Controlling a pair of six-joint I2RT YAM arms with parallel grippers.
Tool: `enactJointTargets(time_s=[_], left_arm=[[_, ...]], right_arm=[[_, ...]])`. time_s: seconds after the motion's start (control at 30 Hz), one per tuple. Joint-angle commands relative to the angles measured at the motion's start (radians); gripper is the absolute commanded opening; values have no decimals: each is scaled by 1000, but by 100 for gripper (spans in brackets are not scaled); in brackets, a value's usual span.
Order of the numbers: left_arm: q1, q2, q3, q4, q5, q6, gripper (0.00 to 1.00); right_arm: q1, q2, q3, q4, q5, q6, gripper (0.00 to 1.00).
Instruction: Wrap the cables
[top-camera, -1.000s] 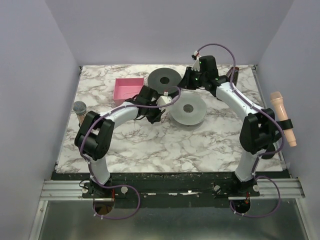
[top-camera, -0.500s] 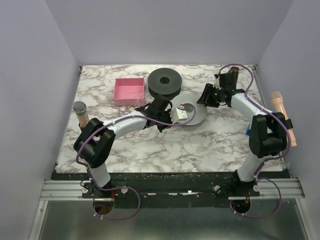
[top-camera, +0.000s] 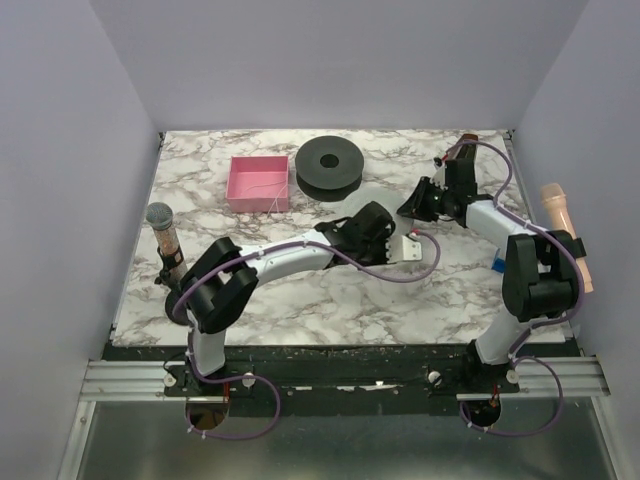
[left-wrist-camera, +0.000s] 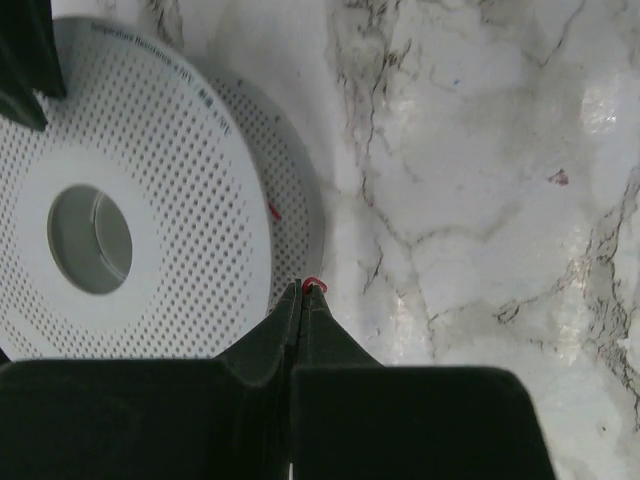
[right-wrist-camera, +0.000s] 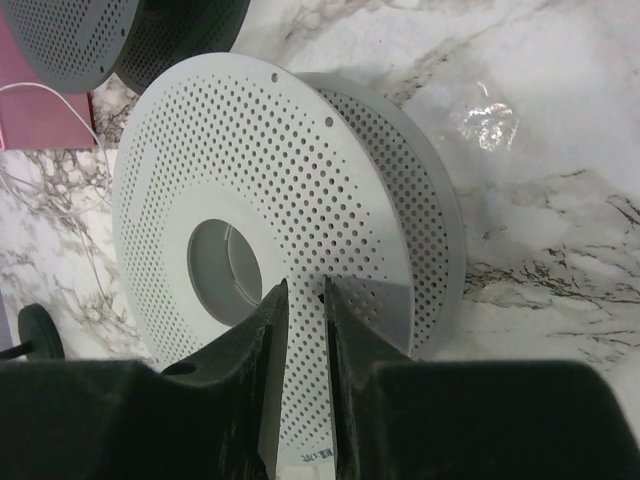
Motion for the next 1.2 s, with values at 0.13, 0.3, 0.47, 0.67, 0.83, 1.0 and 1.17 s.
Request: enactJointTargets(time_s=[0.13, 0.3, 0.47, 0.67, 0.83, 1.0, 1.17], left_arm=[[-123, 162, 202, -52, -100, 111, 0], [-152, 239, 291, -9, -134, 124, 0], [-169, 282, 252, 159, -254, 167, 0], [-184, 336, 253, 360, -418, 262, 0], [-186, 388, 288, 431, -501, 307, 0], [-198, 429, 213, 561, -579, 411, 0], [-201, 477, 250, 545, -625, 413, 0]], right_arm=[[2, -18, -98, 44, -53, 64, 17], [2, -35, -141, 95, -92, 99, 9], [2, -73, -201, 148, -102, 119, 4], [3, -97, -223, 150, -102, 108, 2], [3, -107, -230, 155, -116, 105, 1], [3, -118, -229, 153, -129, 98, 1], [3, -112, -232, 155, -138, 95, 1]])
